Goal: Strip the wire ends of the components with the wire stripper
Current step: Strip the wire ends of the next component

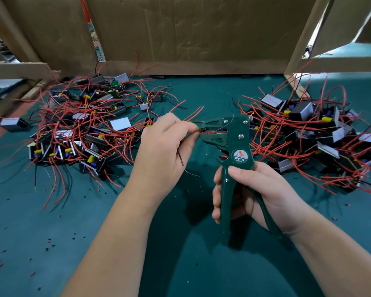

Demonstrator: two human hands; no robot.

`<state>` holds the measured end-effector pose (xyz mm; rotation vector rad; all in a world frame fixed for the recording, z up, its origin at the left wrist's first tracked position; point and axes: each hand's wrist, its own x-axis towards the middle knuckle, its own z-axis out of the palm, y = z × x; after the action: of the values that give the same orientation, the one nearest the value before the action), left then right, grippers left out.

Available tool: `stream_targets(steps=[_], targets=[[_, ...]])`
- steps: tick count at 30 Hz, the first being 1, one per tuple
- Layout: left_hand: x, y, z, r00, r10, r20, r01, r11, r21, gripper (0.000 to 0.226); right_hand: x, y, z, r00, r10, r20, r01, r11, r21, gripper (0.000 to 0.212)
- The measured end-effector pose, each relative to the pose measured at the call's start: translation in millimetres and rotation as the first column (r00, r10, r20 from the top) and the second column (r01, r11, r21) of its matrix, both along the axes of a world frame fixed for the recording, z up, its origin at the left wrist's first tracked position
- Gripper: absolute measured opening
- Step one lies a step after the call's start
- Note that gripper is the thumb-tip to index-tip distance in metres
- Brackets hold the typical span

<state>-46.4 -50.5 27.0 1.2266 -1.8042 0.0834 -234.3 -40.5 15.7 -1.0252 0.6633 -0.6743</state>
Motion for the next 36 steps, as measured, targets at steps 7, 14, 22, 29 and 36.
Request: stream_targets(steps=[7, 14, 22, 29, 36], targets=[[0.1, -1.0, -1.4, 0.998, 0.019, 0.054, -0.018, 1.000, -0.007, 0.012, 2.9, 1.0, -2.0, 0.992, -0.084, -0.092, 0.082, 0.996, -0.033, 0.033], [0.7, 0.2, -3.4, 0.990, -0.021, -0.139, 0.052, 0.974, 0.223, 0.029, 10.2, 3.4, -2.7, 0.952, -0.247, -0.182, 0.245, 0.969, -0.038, 0.040], [0.5, 0.3, -10.9, 0.978, -0.088, -0.189, 0.182, 0.802, 0.569, 0.021, 8.3, -2.8, 1.2, 0.961, -0.271, 0.059, 0.245, 0.928, 0.283, 0.042], [5.3, -6.3, -16.3, 0.994, 0.009, -0.107, 0.048, 0.851, 0.523, 0.037, -5.9, -13.6, 1.5, 0.971, -0.235, -0.042, 0.237, 0.924, 0.301, 0.038], [8.4, -4.6, -15.1, 0.970, 0.244, 0.010, -0.216, 0.842, 0.495, 0.035, -0.3, -1.1, -2.3, 0.999, 0.033, 0.013, -0.034, 0.985, 0.169, 0.032]])
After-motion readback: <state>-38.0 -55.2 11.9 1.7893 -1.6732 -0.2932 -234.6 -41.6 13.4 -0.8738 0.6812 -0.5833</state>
